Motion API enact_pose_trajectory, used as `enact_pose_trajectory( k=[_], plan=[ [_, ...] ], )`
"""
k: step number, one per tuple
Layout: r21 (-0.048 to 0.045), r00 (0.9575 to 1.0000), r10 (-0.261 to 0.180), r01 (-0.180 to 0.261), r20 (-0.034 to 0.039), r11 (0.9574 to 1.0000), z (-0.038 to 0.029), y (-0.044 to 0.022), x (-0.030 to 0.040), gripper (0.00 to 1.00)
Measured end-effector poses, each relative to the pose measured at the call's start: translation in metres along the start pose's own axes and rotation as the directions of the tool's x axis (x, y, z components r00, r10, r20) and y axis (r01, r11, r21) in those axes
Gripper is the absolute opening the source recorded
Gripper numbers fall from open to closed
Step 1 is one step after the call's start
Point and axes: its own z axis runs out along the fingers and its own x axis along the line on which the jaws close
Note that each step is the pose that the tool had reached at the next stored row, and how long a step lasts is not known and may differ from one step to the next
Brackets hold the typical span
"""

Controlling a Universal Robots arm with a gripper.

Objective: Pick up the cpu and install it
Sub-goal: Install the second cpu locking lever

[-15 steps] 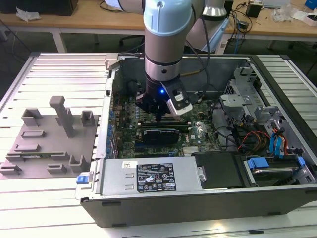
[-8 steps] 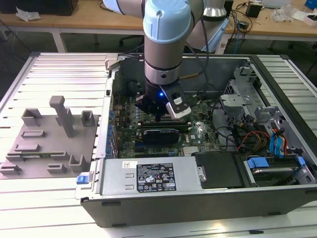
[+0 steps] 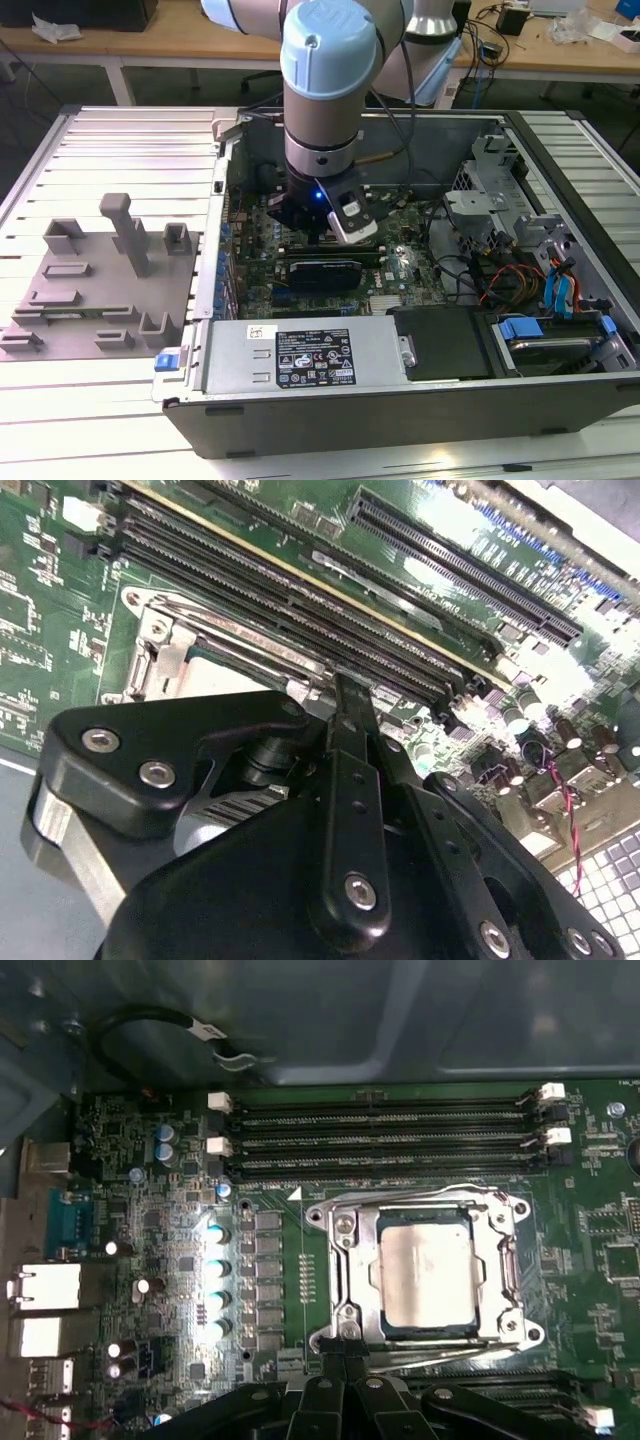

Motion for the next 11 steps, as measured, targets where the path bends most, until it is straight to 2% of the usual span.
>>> enact_pose_trajectory(
  k=[3,7,11],
  plan=[
    [-0.0058,1.0000,0.000,0.000,-0.0002,1.0000,0.0008,-0.0001,0.0005,0.11],
    [-0.0285,1.0000,0.000,0.000,0.0003,0.9996,0.0023,-0.0005,0.0032,0.11],
    [-0.0289,1.0000,0.000,0.000,0.0003,0.9996,0.0023,-0.0005,0.0033,0.11]
  ],
)
